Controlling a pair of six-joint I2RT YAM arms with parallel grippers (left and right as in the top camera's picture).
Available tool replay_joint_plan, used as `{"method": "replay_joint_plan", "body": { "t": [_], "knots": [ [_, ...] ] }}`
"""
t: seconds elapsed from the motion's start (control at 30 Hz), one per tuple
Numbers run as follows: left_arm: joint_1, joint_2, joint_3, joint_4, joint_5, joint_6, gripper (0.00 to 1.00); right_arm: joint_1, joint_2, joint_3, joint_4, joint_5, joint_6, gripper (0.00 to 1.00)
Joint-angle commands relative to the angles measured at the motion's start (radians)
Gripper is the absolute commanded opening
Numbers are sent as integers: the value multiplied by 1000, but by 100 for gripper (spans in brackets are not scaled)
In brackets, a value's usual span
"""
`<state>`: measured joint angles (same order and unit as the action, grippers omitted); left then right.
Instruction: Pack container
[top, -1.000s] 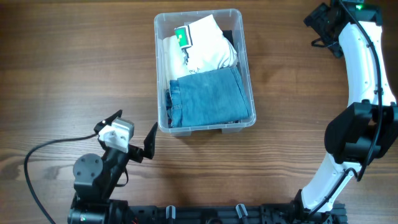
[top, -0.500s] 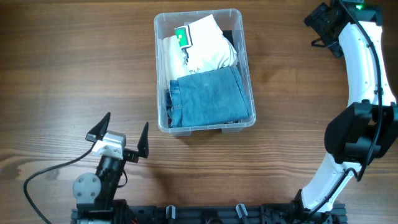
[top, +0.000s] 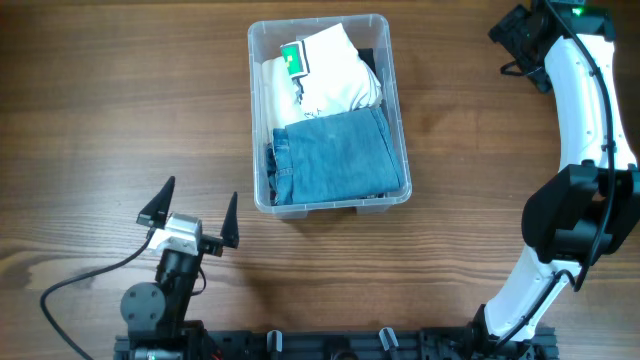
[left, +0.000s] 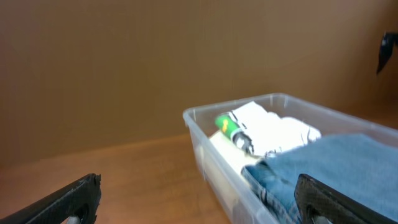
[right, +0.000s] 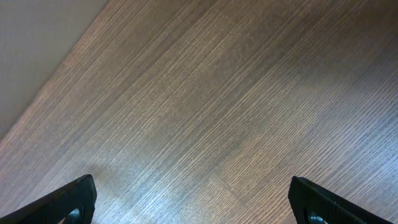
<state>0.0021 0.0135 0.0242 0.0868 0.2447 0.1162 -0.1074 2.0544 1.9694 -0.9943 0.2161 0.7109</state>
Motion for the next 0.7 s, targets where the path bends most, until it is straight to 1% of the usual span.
{"method": "replay_joint_plan", "body": {
  "t": [0.0,0.2,0.43,0.67],
  "knots": [
    [6,-11,-19,7,-10,11,100,3,15,-1,0,-5,11,100],
    [8,-11,-19,-39,-69,11,100,3,15,-1,0,-5,11,100],
    [35,-11,-19,-145,-71,11,100,3,15,-1,0,-5,11,100],
    [35,-11,-19,-147,-71,11,100,3,15,-1,0,-5,11,100]
  ]
}}
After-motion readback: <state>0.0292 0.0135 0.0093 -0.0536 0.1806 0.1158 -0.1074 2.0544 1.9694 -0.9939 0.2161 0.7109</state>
